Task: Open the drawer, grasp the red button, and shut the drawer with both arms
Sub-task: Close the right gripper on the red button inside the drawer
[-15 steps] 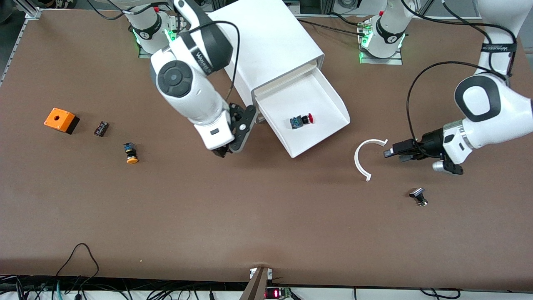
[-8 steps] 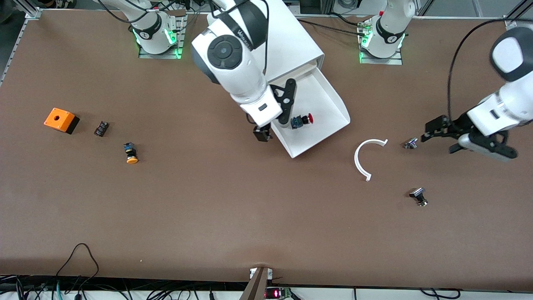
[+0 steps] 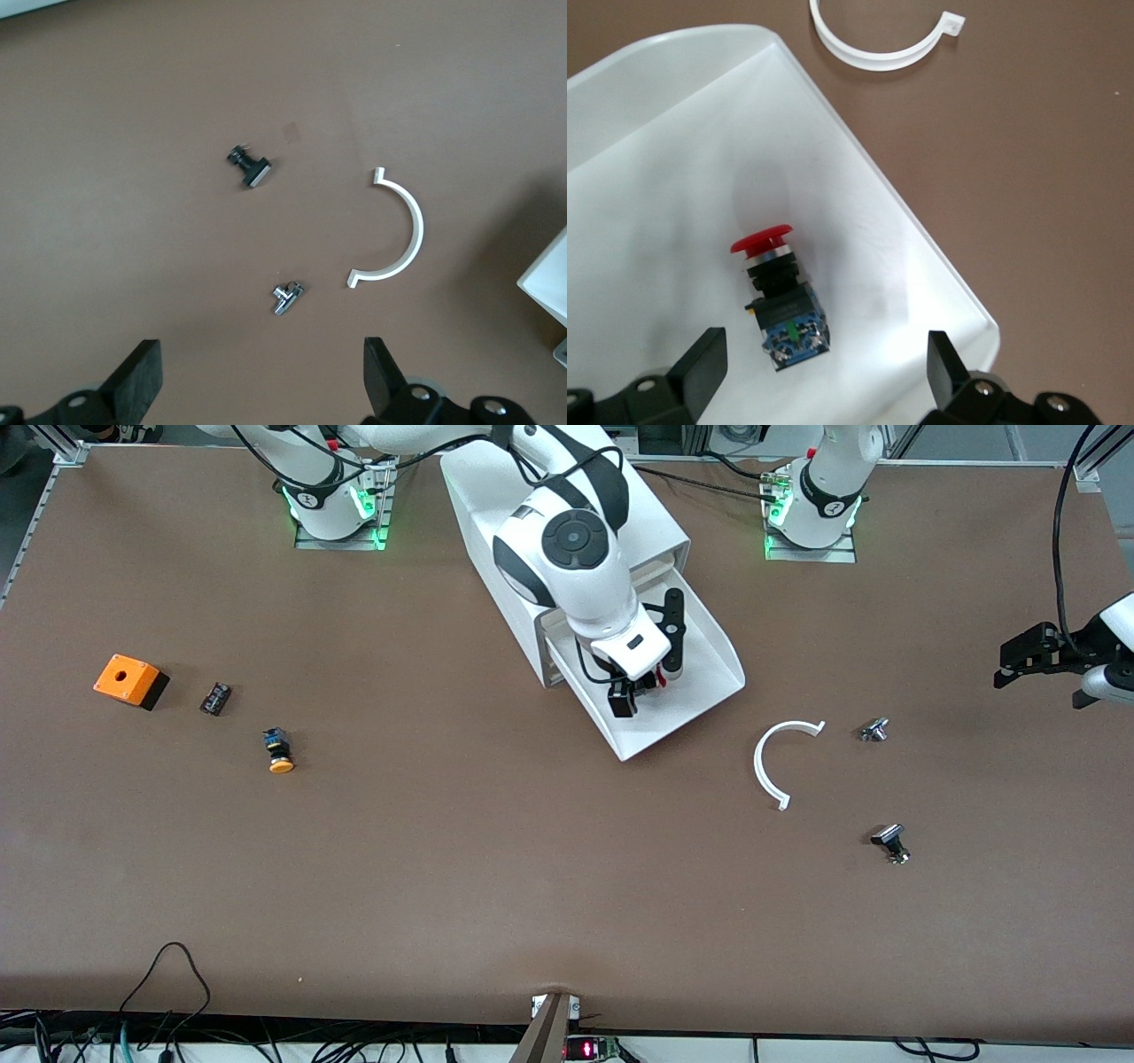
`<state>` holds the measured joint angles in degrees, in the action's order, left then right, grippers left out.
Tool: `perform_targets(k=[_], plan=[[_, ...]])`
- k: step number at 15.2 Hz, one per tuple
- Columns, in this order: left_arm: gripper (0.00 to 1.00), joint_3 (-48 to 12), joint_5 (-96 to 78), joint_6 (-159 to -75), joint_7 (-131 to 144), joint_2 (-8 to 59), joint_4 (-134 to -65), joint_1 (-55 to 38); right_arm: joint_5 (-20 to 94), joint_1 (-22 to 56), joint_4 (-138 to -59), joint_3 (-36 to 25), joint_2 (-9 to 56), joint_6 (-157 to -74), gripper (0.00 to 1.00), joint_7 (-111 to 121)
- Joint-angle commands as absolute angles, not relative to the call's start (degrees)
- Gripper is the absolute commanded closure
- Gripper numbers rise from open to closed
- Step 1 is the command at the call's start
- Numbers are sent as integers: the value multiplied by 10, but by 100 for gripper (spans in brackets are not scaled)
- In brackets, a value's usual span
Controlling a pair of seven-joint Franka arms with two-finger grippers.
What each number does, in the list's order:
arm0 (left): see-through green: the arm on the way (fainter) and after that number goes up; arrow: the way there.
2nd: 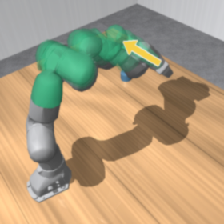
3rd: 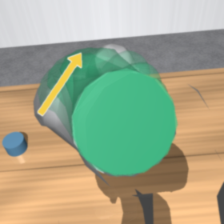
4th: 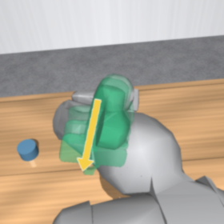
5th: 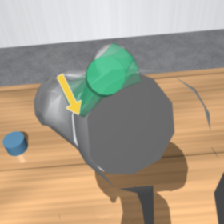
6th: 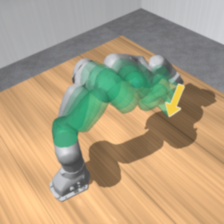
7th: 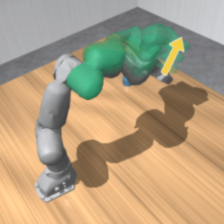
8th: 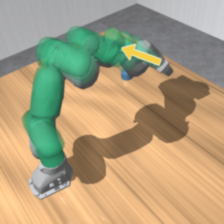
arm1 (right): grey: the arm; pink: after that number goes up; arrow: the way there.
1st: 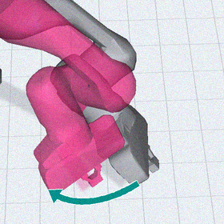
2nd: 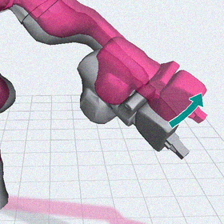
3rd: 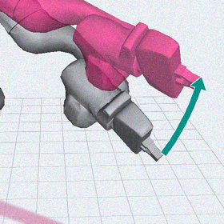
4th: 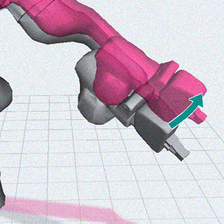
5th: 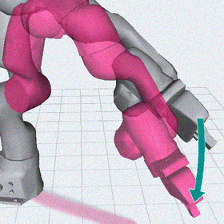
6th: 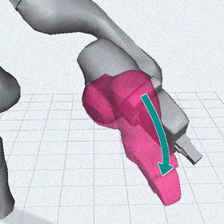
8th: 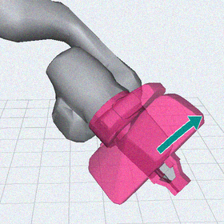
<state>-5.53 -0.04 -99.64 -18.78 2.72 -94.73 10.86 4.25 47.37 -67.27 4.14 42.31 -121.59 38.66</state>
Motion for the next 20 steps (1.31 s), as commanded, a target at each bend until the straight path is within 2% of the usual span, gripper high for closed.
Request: perform_targets(k=[1, 6, 18, 19, 20], plan=[[0, -65, 39, -979, -109, 30, -935, 90, 23, 490, -650, 31, 436, -1207, 0, 396], [0, -66, 39, -951, -69, 30, -932, 84, -17, 497, -655, 31, 441, -1198, 0, 427], [0, -67, 38, -938, -66, 30, -929, 84, -18, 509, -653, 30, 470, -1205, 0, 432], [0, -67, 37, -938, -66, 30, -927, 84, -18, 510, -653, 30, 470, -1206, 1, 432], [0, -67, 37, -936, -65, 31, -924, 84, -18, 510, -653, 30, 470, -1206, 6, 433]])
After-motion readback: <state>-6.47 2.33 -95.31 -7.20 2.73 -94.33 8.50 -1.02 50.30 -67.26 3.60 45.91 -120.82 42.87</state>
